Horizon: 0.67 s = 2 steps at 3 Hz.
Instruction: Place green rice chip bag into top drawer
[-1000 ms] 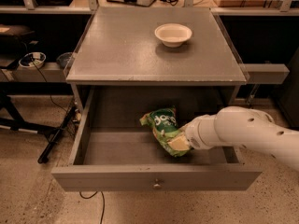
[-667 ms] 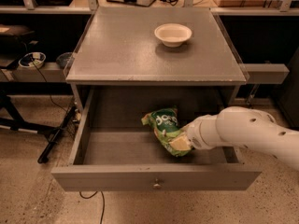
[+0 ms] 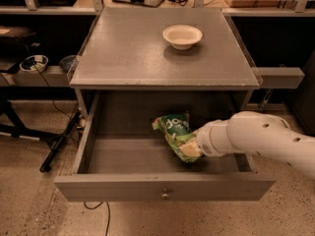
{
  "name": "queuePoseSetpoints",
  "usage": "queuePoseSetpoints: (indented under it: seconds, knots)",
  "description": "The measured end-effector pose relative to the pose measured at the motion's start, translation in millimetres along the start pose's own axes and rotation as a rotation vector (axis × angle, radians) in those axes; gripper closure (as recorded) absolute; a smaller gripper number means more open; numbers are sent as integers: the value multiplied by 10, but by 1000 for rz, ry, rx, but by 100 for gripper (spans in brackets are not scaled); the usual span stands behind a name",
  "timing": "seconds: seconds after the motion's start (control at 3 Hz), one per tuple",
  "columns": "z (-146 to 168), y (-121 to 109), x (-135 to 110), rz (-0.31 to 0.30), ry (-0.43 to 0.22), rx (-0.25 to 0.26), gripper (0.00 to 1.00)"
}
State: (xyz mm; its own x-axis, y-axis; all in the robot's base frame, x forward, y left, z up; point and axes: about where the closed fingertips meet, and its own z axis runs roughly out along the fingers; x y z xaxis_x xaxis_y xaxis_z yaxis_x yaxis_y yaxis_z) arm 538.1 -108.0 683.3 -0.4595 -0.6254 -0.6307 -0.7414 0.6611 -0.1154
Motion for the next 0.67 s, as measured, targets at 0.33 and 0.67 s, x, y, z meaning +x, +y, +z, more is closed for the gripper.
queuePoseSetpoints:
  seconds: [0.33, 0.67]
  knots:
    - [-3, -12, -21, -2, -2, 3, 4]
    - [-10, -24, -39, -3, -4, 6, 0]
